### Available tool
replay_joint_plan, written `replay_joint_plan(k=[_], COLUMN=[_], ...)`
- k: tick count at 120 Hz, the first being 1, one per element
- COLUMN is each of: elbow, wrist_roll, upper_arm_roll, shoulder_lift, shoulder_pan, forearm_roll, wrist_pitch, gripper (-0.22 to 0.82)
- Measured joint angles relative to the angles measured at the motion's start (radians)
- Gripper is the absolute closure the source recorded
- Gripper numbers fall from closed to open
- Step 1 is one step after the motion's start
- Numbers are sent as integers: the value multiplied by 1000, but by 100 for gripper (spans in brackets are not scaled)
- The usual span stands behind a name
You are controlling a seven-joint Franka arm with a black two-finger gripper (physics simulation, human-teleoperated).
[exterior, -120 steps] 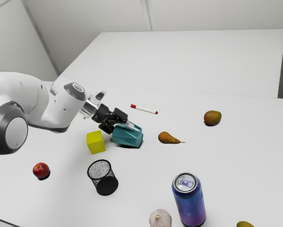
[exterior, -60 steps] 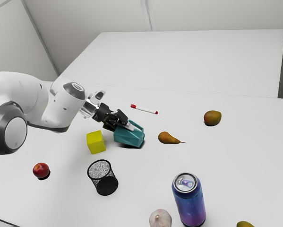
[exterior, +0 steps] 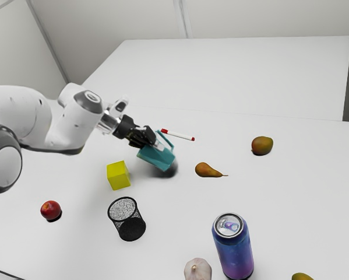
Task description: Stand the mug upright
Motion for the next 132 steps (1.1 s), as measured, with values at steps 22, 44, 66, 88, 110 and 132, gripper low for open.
replay_joint_plan(k=[22,44,66,88,110,132], elbow=[7,8,8,8,6,-2], wrist_roll=[-32,-110,-181,-235,-275,-306], upper_arm_roll=[-2,-10,-9,-8,-8,-8], shoulder_lift=[-93,-128,-97,-47,-19,-14], shoulder_pan=[-14,-37,-82,-92,-93,-103], forearm_roll=[193,498,699,778,822,836], wrist_pitch=[21,45,93,154,204,230], gripper=[76,77,77,77,77,77])
